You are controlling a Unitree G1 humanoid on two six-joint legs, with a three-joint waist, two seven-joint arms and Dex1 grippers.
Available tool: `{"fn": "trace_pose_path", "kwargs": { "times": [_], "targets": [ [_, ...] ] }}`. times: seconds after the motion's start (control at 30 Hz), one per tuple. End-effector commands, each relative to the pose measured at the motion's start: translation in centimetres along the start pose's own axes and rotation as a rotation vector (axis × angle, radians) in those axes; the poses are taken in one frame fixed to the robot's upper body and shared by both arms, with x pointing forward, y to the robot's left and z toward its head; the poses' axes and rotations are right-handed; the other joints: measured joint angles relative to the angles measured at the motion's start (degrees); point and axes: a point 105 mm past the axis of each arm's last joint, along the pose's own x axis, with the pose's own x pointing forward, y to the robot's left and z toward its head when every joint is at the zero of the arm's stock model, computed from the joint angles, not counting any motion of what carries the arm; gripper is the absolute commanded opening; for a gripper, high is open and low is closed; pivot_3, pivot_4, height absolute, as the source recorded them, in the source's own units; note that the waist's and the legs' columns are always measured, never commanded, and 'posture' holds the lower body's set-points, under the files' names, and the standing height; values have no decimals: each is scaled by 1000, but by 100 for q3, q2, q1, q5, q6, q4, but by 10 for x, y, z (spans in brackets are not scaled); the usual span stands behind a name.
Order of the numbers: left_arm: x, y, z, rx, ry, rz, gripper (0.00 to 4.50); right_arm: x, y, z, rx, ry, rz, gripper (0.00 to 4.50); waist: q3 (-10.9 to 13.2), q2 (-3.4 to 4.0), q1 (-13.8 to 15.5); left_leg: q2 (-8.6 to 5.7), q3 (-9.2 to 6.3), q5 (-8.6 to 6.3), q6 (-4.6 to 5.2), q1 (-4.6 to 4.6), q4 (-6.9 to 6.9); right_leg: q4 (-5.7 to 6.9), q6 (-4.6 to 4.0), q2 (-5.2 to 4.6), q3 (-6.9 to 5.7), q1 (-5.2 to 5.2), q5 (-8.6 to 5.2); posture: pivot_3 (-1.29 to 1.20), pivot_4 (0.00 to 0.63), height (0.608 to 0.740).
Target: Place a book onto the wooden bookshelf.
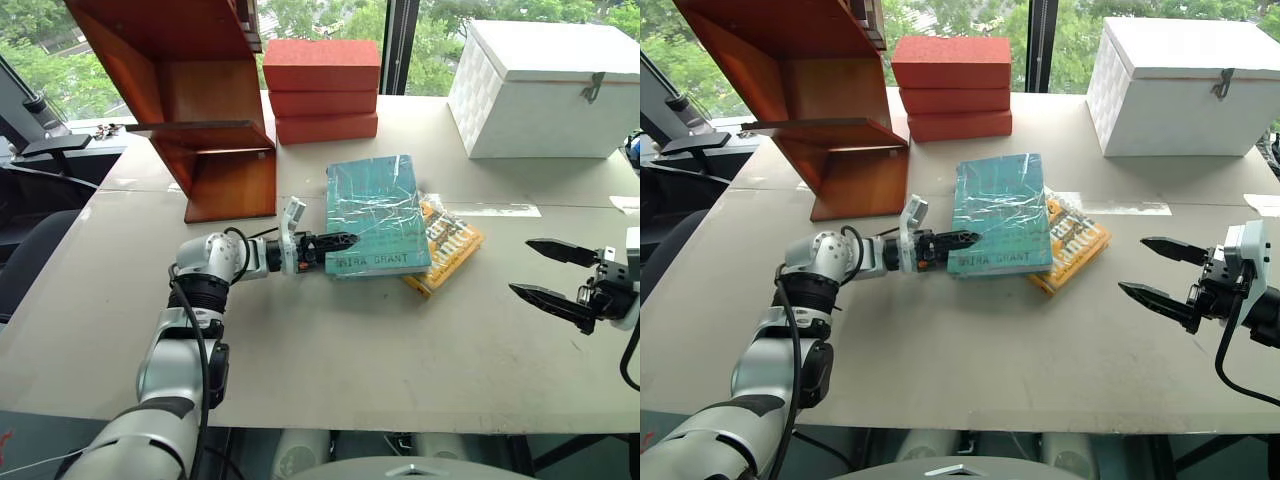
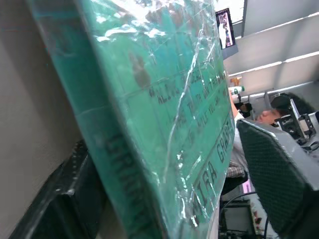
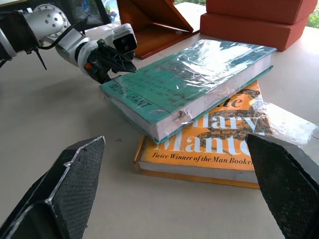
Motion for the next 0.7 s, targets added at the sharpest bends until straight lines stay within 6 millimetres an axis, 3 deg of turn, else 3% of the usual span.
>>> {"fn": "trace_pose_path", "kwargs": {
  "times": [0.03,0.07,0.13,0.17,0.23,0.3,0.43,0.6,0.7],
  "targets": [
    [2,-6,6,-9,-22,-20,2674,-3,1,11,-59,-23,-11,4500,2,-4,-28,0,0,0,0,-3,0,0,2,1,-1,-3,2,0,150,740],
    [2,-7,7,-7,-27,-27,2114,-3,1,10,-60,-22,-12,4500,3,-4,-35,2,-1,0,0,-5,0,0,10,1,0,-6,6,0,150,740],
    [0,-19,14,17,-56,-66,1409,-3,1,10,-64,-21,-12,4500,3,-5,-38,6,0,0,-1,-6,0,0,13,1,0,-8,8,0,150,740],
    [-1,-29,19,52,-79,-98,786,-4,0,10,-66,-21,-13,4500,4,-7,-37,10,0,1,-1,-6,0,0,13,2,0,-8,8,0,150,740],
    [-4,-53,25,166,-103,-153,99,-4,-2,11,-69,-22,-14,4500,9,-14,-38,12,0,1,-1,-7,0,0,13,1,0,-9,8,0,150,740],
    [-7,-79,23,327,-106,-176,39,-5,-4,14,-73,-33,-23,4500,12,-16,-44,14,-1,1,-2,-10,0,0,12,0,1,-11,8,0,150,740],
    [-9,-124,13,841,-129,-104,39,-5,-15,25,-71,-88,-61,4500,16,-12,-40,17,5,14,-27,-10,-4,-3,10,-2,17,-16,8,0,150,740],
    [-16,-161,38,1605,-231,213,39,2,-24,41,-65,-158,-57,4500,19,-11,-14,12,4,9,-18,-5,-5,-4,-17,-2,36,-10,-3,0,150,740],
    [-34,-184,71,1915,-348,457,39,12,-24,53,-57,-211,-23,4500,21,-10,-16,11,10,1,-5,-2,-6,-3,-22,3,31,-11,-1,0,150,740]
  ]
}}
